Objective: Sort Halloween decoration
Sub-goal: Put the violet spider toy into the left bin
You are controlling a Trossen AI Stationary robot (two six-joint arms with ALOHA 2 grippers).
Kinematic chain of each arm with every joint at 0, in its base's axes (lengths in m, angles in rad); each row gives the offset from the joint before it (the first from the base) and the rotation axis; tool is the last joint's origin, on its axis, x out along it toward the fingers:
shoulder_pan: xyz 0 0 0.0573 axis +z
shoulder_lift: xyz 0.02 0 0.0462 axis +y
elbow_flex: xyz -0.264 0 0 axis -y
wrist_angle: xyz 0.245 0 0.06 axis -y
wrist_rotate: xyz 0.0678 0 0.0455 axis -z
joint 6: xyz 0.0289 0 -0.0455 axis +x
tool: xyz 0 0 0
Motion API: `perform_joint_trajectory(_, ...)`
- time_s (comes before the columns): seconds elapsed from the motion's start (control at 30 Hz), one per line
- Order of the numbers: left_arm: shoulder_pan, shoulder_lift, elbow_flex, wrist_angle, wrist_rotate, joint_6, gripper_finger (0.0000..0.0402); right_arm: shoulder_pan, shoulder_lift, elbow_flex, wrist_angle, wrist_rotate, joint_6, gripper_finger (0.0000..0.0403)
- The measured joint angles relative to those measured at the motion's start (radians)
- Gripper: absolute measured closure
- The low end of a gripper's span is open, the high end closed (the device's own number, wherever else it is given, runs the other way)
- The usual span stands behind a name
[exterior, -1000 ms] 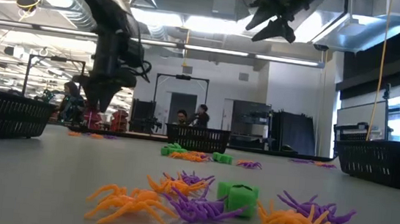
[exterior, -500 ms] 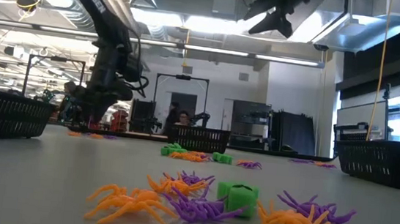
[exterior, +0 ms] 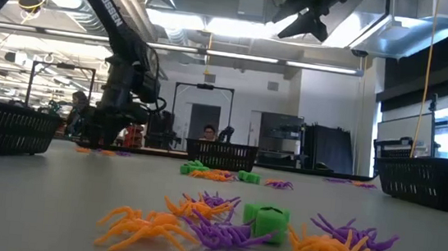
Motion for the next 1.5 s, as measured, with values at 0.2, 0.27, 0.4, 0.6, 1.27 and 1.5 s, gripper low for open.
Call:
perform_joint_trajectory(0.2, -0.002, 0.043, 0.005, 0.000, 0.003, -0.004, 0.0244, 0.000, 0.000, 0.000, -0.003, -0.006, 0.002, 0.0210)
perform_joint_trajectory(0.27, -0.003, 0.044, 0.004, 0.007, 0.003, -0.005, 0.0244, 0.000, 0.000, 0.000, -0.003, -0.007, 0.002, 0.0210)
perform_joint_trajectory(0.4, -0.002, 0.045, 0.003, 0.013, 0.009, -0.007, 0.0244, 0.000, 0.000, 0.000, -0.003, -0.008, 0.009, 0.0210)
perform_joint_trajectory(0.6, -0.002, 0.046, 0.002, 0.019, 0.012, -0.006, 0.0250, 0.001, 0.000, 0.000, -0.003, -0.005, 0.010, 0.0210)
perform_joint_trajectory(1.27, -0.009, 0.008, -0.005, 0.038, 0.051, 0.037, 0.0399, 0.001, 0.000, 0.000, -0.002, -0.001, 0.029, 0.0210)
perform_joint_trajectory(1.5, -0.013, -0.106, -0.003, 0.029, 0.031, 0.035, 0.0401, 0.001, 0.000, 0.000, 0.001, -0.001, 0.029, 0.0210)
